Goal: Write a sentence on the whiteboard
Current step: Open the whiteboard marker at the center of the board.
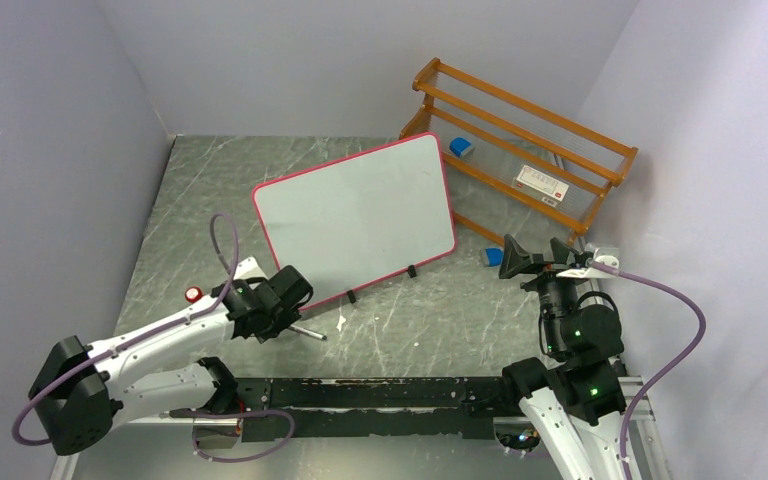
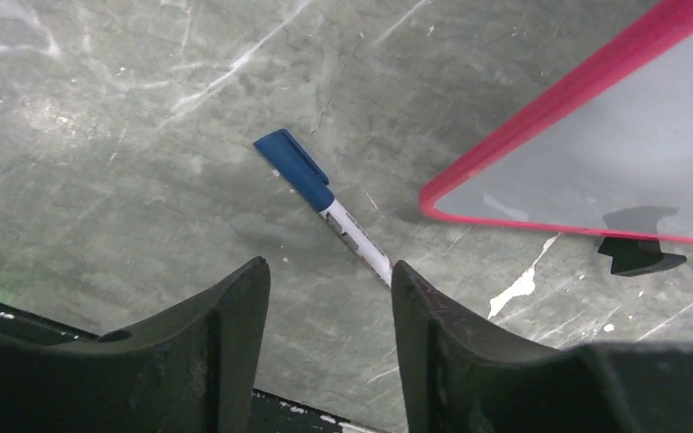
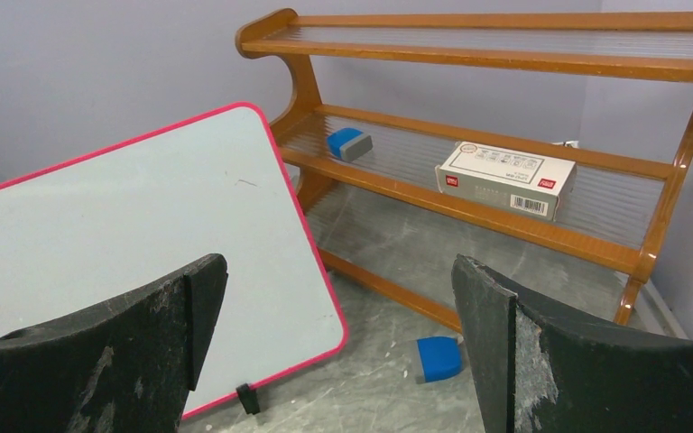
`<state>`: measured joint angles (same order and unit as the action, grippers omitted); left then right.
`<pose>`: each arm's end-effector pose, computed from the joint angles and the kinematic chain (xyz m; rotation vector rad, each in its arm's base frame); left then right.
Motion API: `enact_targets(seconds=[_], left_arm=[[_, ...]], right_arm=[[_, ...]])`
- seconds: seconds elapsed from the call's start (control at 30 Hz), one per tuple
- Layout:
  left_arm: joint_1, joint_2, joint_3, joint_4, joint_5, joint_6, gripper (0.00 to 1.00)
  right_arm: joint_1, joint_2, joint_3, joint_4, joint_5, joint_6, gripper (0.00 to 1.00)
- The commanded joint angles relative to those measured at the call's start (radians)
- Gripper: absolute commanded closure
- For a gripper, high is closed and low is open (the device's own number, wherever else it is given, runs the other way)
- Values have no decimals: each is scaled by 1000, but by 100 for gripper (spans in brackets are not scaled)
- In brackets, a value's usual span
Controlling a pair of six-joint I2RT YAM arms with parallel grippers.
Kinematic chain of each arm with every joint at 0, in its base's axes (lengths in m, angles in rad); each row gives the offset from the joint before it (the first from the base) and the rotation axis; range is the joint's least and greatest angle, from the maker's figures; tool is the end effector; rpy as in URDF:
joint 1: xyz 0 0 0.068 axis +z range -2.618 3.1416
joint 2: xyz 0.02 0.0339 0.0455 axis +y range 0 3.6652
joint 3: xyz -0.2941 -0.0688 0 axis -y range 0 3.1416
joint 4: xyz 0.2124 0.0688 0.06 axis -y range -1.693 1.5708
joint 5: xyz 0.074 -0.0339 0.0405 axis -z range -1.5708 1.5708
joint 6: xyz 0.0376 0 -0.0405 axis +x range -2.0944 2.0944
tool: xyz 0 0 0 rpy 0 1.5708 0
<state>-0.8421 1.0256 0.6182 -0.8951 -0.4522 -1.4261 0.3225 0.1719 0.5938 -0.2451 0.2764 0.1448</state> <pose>0.0887 -0.0747 0.2319 -0.8324 2.4865 -0.0655 0.0107 -0.0072 0.3249 0.1063 1.3995 0.1956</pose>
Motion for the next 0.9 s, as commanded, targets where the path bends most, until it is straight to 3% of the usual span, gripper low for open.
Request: enact_targets(seconds=[0.0, 0.4, 0.87], left_arm=[[38, 44, -26, 94, 47, 24, 46], [95, 125, -91, 234, 55, 20, 54], [100, 128, -105, 66, 60, 5, 75]], right_arm=[[12, 0, -15, 11, -5, -14, 0], [18, -2, -17, 13, 1, -14, 0], [18, -4, -20, 18, 4, -14, 0]])
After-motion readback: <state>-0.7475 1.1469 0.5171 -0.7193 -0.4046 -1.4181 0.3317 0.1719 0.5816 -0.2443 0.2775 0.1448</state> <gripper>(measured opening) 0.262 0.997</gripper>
